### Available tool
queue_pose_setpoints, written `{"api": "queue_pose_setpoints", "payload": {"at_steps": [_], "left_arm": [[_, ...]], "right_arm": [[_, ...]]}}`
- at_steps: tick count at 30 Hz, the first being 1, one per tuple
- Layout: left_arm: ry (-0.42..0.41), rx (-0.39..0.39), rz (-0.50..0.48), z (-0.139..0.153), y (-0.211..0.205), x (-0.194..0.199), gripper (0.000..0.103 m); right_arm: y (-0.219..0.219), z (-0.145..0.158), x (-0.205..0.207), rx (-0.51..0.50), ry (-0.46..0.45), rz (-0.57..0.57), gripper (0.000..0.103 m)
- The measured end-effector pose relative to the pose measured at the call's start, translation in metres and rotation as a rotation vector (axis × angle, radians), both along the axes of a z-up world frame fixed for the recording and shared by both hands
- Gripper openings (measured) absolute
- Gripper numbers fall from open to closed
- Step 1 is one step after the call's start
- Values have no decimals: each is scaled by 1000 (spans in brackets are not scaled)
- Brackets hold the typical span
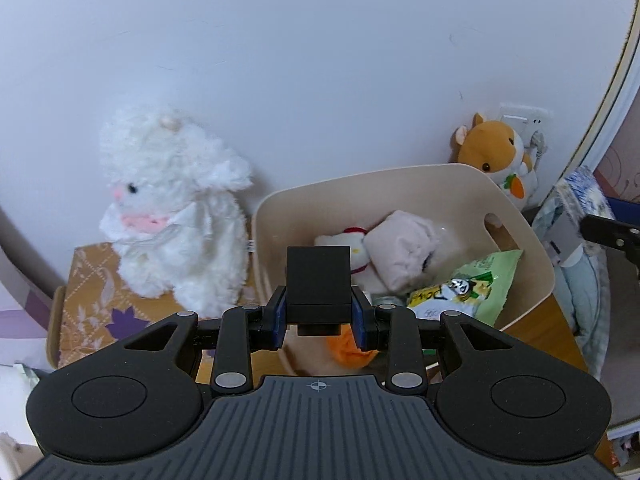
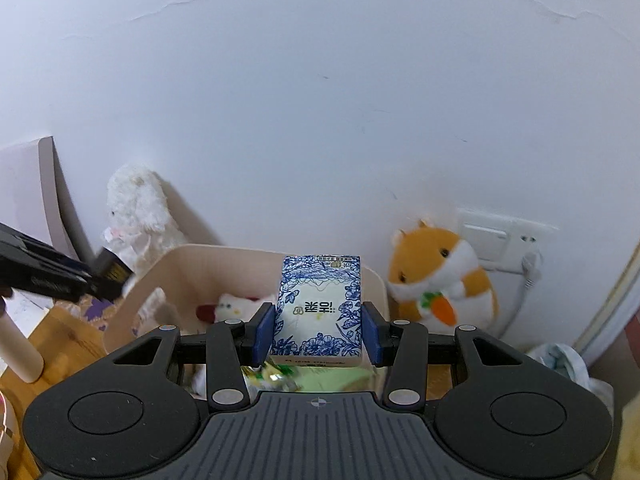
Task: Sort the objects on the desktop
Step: 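Lift the black block and tissue pack over the basket and open both tools, then grasp the brown plaid cloth with the left tool while the right tool grasps the beige plush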
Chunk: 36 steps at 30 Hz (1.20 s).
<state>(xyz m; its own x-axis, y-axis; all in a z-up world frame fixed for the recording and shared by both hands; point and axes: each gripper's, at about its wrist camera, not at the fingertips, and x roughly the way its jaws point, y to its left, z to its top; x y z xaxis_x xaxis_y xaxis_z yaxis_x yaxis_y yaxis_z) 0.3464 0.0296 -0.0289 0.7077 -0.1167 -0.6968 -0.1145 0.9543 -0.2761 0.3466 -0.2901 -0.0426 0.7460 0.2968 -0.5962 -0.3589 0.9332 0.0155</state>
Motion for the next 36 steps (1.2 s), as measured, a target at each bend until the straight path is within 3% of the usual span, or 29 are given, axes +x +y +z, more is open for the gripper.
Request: {"api": "queue_pose_setpoints", "payload": {"at_steps": [11, 19, 21, 23, 26, 33, 36], "left_arm": [[60, 16, -44, -19, -36, 31, 32], [113, 25, -57, -38, -49, 39, 32], [98, 25, -43, -37, -50, 38, 33], [91, 21, -37, -35, -49, 36, 47], [84, 19, -15, -32, -46, 33, 59], [85, 20, -1, -30, -37, 15, 68], [74, 34, -32, -31, -33, 3, 73]], "right_arm": [[35, -29, 35, 5, 66, 4, 43], [56, -48, 45, -66, 115, 43, 44], [58, -50, 45, -75, 117, 45, 53], [57, -51, 43, -83, 112, 54, 55], [54, -50, 40, -93, 110, 65, 66], [36, -41, 21, -68, 58, 57, 102], [26, -37, 11, -51, 46, 55, 103]]}}
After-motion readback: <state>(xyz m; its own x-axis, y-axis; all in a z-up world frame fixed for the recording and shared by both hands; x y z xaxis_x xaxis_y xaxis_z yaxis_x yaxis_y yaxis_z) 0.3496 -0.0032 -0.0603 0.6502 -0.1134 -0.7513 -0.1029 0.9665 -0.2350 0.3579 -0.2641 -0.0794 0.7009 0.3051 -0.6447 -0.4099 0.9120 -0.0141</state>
